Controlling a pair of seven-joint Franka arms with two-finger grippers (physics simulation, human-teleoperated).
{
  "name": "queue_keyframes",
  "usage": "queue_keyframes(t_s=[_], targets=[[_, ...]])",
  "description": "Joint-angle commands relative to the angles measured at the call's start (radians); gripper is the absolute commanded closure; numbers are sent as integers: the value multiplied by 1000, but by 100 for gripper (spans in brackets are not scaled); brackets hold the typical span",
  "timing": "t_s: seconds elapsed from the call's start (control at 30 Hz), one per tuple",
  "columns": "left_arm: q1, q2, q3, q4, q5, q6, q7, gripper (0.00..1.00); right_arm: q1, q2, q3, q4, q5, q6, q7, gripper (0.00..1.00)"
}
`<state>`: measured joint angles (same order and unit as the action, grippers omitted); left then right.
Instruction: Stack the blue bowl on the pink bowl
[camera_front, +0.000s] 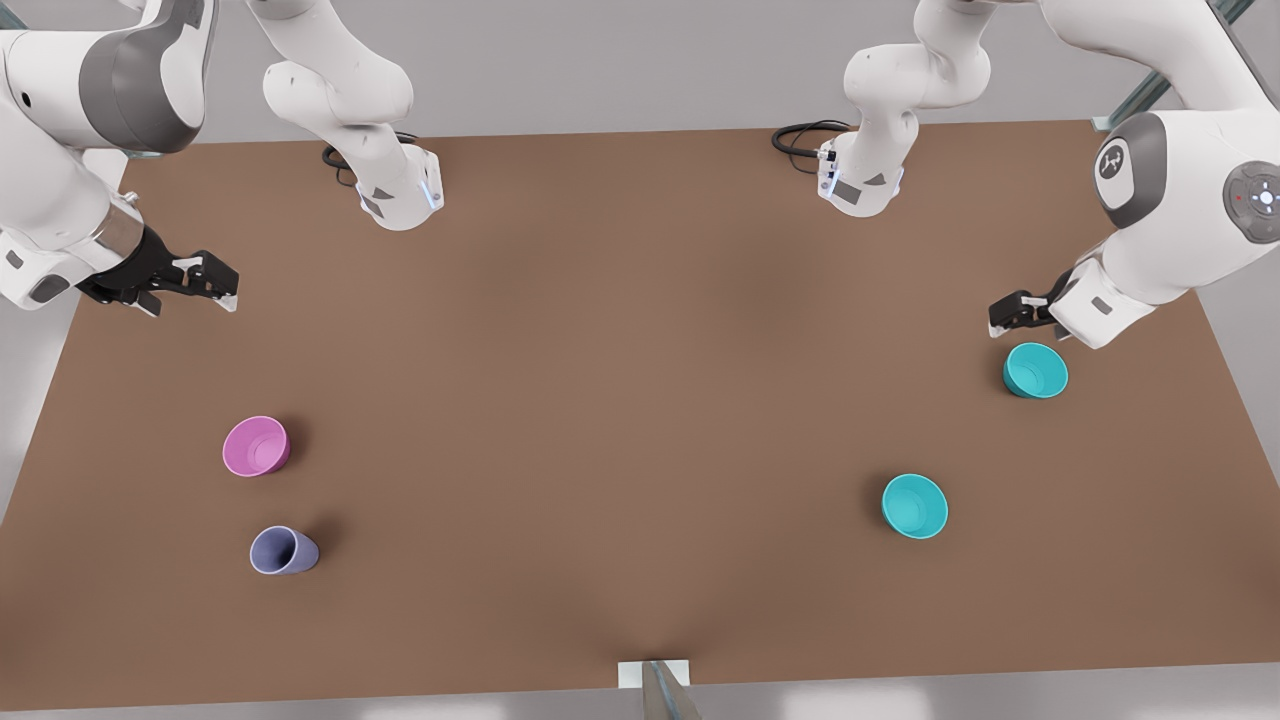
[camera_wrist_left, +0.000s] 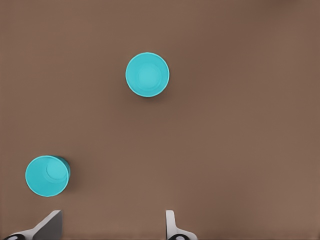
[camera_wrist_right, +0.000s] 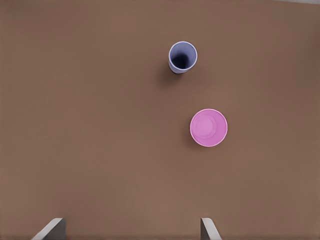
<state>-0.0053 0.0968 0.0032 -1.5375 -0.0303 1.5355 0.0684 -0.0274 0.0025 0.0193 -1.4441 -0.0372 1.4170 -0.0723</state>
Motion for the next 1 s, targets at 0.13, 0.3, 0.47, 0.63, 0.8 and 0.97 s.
queue_keyframes(t_s=[0.13, 0.3, 0.47, 0.63, 0.8, 0.97], targets=[[1, 3, 0, 0, 1, -9, 11, 0, -74, 91, -10, -7, -13, -1, -188, 0], [1, 29, 1, 0, 1, -8, 11, 0, -304, 413, -9, 5, -15, 330, -360, 0], [7, 21, 3, 13, 0, -58, 13, 0, -411, 548, -2, -1, 114, 465, -518, 0], [7, 24, 1, 17, 1, -89, 13, 0, -410, 551, 1, -136, 174, 671, -514, 0], [5, 24, 1, 16, 1, -117, 11, 0, -436, 456, 2, -429, 212, 945, -590, 0], [5, 27, 1, 16, 1, -117, 11, 0, -440, 511, 2, -424, 212, 996, -590, 0]])
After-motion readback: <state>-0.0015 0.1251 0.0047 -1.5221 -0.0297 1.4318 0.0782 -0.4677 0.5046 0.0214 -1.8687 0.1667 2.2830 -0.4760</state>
